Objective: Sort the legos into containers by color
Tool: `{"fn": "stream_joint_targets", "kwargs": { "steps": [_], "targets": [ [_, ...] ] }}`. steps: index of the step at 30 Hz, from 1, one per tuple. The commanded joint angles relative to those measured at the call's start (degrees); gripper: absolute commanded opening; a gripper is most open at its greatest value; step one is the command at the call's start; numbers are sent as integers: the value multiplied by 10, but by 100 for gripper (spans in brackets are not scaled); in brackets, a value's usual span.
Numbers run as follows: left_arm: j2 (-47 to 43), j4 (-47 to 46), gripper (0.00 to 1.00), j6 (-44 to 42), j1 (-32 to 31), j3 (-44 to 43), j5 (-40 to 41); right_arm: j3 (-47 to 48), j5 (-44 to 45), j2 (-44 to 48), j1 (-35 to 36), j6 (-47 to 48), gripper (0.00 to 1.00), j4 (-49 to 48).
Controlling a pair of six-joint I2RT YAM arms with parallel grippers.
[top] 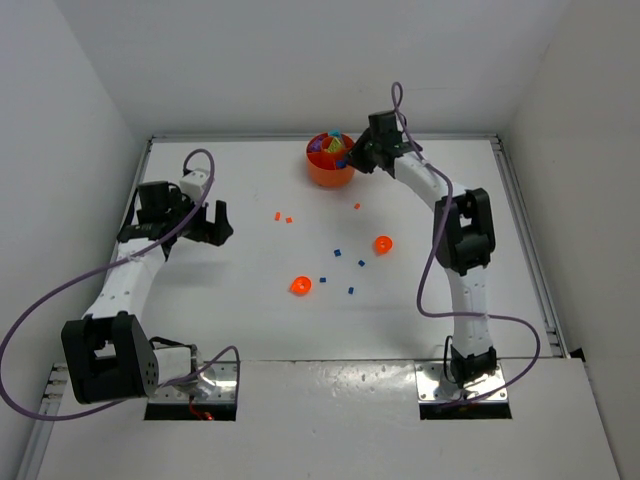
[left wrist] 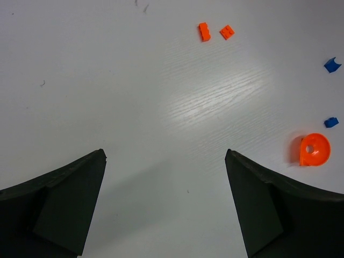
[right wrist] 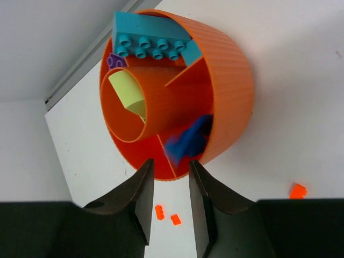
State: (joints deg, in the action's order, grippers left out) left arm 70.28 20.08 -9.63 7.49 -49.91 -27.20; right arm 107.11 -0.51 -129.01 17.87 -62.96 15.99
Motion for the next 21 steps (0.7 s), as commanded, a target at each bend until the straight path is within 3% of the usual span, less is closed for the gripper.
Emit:
{"fn": "stream_joint_targets", "kwargs": {
  "steps": [1, 5, 12, 17, 21],
  "targets": [
    [-17, -13, 100, -4, -4, 6, 0, 29, -28, -7, 4, 8, 32, -41],
    [-17, -13, 100, -4, -4, 6, 0, 35, -28, -7, 4, 13, 45, -47],
    [-29, -1, 100, -21, -4, 6, -25, 40, -105, 21, 4, 96, 45, -82],
    [-35, 56, 100, -66, -31, -6, -97, 0, -148, 126, -1, 335, 45, -49],
    [-51, 79, 100, -87, -135, 16, -82, -95, -50, 222, -7, 494, 48, -1]
  ]
}}
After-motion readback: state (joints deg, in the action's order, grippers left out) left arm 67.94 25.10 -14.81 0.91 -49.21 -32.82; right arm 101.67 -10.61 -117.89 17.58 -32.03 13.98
